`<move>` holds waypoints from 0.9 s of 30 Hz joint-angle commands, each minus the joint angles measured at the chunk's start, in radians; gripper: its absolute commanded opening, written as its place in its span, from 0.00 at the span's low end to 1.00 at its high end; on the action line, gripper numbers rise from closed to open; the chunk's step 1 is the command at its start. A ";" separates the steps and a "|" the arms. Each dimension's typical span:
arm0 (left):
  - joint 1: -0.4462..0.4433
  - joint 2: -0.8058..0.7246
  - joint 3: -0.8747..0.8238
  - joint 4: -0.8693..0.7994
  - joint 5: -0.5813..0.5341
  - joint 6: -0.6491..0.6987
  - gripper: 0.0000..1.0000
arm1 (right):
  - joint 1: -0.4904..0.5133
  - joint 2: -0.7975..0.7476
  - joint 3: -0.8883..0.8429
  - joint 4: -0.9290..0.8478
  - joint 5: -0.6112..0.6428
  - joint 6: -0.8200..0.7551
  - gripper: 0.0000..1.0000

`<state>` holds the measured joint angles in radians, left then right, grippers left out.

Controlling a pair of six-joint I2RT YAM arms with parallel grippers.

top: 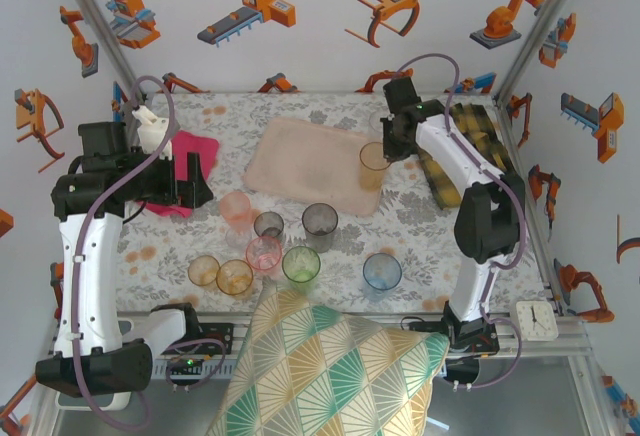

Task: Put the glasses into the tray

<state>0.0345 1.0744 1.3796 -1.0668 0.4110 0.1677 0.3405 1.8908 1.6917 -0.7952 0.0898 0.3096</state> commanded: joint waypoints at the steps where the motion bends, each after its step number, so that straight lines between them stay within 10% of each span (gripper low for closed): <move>1: 0.007 -0.020 -0.014 -0.012 0.023 0.014 0.97 | -0.007 0.011 0.029 -0.002 -0.006 -0.004 0.03; 27: 0.009 -0.019 -0.003 -0.012 0.025 0.014 0.97 | -0.010 -0.087 0.085 -0.090 -0.018 -0.036 0.39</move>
<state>0.0402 1.0634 1.3716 -1.0672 0.4179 0.1677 0.3367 1.8786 1.7607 -0.8425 0.0719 0.2893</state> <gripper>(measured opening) 0.971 0.389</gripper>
